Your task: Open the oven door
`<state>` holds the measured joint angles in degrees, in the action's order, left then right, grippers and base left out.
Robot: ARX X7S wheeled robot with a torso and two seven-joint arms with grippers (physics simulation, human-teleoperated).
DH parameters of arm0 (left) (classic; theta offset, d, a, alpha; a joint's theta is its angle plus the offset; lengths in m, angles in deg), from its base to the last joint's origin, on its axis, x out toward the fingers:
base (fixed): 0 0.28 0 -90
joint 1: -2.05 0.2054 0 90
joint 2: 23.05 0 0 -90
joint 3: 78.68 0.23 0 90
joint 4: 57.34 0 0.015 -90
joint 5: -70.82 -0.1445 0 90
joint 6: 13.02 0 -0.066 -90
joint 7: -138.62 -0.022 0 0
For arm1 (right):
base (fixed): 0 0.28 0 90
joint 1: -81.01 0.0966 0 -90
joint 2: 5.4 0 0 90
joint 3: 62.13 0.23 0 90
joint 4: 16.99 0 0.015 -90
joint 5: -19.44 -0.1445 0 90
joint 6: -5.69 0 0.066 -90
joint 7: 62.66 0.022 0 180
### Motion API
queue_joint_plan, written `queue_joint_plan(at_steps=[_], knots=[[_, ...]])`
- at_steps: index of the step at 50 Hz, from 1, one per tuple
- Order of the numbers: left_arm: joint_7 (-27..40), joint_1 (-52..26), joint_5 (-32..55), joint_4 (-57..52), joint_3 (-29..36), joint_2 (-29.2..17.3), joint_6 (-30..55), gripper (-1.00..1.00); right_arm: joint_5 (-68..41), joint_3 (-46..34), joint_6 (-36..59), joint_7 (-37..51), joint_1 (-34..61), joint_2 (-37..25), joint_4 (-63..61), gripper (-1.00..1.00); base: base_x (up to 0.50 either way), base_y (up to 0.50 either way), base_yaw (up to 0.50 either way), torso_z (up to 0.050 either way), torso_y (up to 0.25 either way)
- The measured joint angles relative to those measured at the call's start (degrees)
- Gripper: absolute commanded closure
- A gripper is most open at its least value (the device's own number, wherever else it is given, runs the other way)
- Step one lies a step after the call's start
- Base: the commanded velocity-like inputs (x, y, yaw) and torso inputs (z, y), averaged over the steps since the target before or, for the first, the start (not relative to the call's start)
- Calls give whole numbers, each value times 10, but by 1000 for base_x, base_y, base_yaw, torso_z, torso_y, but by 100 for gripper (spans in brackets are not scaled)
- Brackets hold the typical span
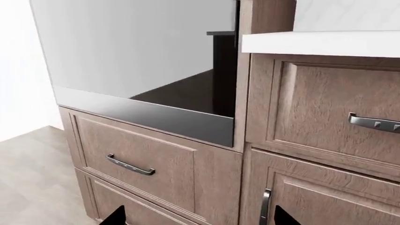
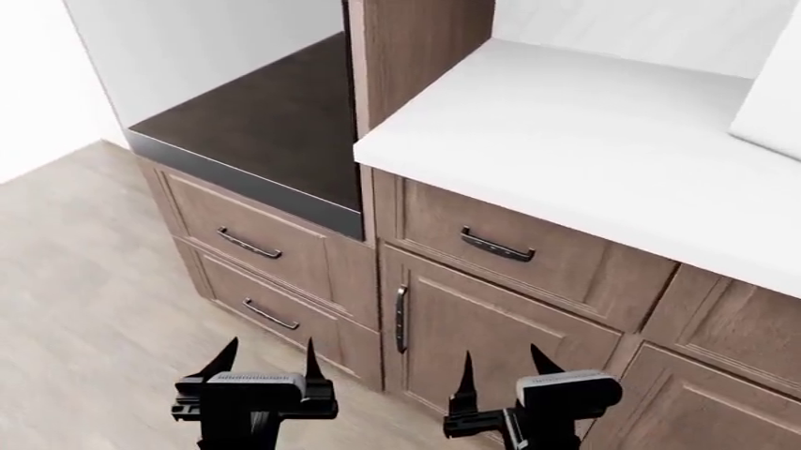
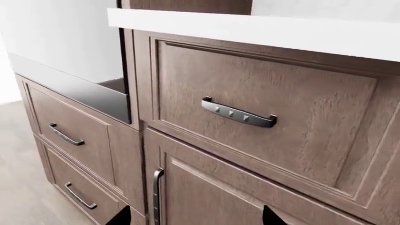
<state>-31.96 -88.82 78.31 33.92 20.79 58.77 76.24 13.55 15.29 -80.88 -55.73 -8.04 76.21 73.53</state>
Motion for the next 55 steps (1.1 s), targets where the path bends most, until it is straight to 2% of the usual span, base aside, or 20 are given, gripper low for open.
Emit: queue_joint_plan(at_steps=[27, 55], knots=[[10, -3, 9, 2, 9, -9, -2, -100, -4, -18, -4, 2, 2, -10, -5, -100, 10, 346, 0, 0, 0], [20, -5, 17, 2, 18, -17, -3, -100, -18, -26, -5, 8, 4, -16, -2, -100, 189, 146, 0, 0, 0]])
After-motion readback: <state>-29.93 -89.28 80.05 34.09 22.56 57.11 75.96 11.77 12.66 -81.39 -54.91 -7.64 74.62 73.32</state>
